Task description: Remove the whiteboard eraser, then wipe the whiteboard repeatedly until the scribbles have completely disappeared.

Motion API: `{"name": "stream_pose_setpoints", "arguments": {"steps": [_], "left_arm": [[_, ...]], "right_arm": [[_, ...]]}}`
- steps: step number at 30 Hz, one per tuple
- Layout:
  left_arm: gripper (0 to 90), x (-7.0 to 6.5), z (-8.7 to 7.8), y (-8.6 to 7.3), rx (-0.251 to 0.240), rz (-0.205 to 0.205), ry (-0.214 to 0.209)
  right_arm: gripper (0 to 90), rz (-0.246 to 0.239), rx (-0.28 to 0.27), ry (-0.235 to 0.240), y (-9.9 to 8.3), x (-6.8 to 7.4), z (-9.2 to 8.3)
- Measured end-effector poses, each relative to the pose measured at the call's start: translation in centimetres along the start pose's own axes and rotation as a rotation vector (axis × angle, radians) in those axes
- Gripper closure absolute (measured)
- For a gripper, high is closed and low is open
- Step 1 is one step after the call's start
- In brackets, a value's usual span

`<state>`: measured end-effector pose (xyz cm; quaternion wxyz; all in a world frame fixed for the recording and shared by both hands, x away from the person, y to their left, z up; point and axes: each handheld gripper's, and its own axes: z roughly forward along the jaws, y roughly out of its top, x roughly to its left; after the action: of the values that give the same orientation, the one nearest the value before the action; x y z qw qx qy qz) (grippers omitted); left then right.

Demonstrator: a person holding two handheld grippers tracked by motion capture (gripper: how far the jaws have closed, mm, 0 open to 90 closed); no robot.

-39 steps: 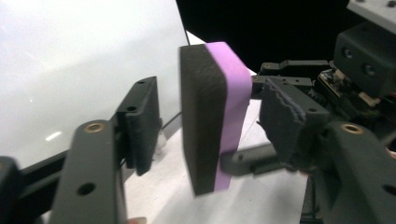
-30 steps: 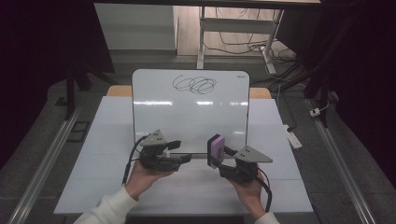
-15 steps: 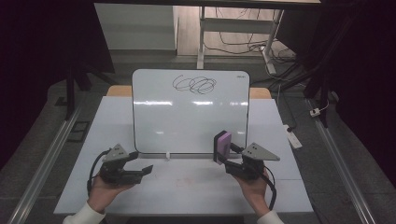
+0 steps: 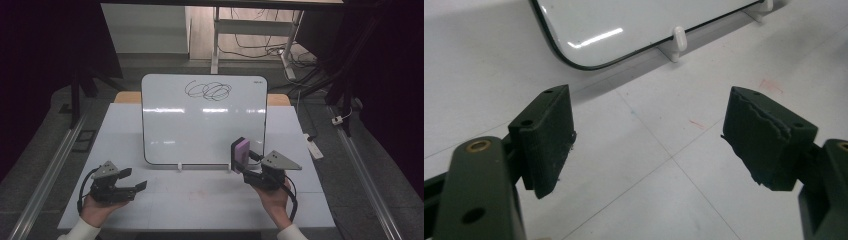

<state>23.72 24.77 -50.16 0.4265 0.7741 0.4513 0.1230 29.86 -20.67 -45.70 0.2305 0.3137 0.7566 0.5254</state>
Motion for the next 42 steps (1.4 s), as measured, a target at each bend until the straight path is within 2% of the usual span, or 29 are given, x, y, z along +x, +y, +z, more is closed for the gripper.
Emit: {"name": "stream_pose_setpoints", "arguments": {"steps": [4,11,20,26,30,42], "left_arm": [[21.2,-0.1,0.2,-0.1,0.010,-0.001,-0.004],[20.7,-0.1,0.3,0.1,0.005,-0.009,-0.007],[19.9,-0.2,0.7,0.0,0.018,-0.010,-0.014],[19.5,-0.1,0.7,0.0,0.021,-0.008,-0.015],[19.5,-0.1,0.7,0.0,0.022,-0.009,-0.019],[19.3,0.0,0.9,-0.1,0.032,-0.010,-0.029]], "right_arm": [[40.2,-0.003,-0.009,-0.002,0.5,-0.1,0.0],[40.2,0.003,-0.055,-0.023,3.2,-1.4,0.1],[40.3,0.051,-0.077,-0.058,7.1,-3.5,1.9],[40.3,0.039,-0.076,-0.102,9.6,-4.2,3.2],[40.3,0.054,-0.064,-0.130,10.5,-4.9,4.2],[40.4,0.045,-0.057,-0.205,12.4,-5.5,6.5]]}}
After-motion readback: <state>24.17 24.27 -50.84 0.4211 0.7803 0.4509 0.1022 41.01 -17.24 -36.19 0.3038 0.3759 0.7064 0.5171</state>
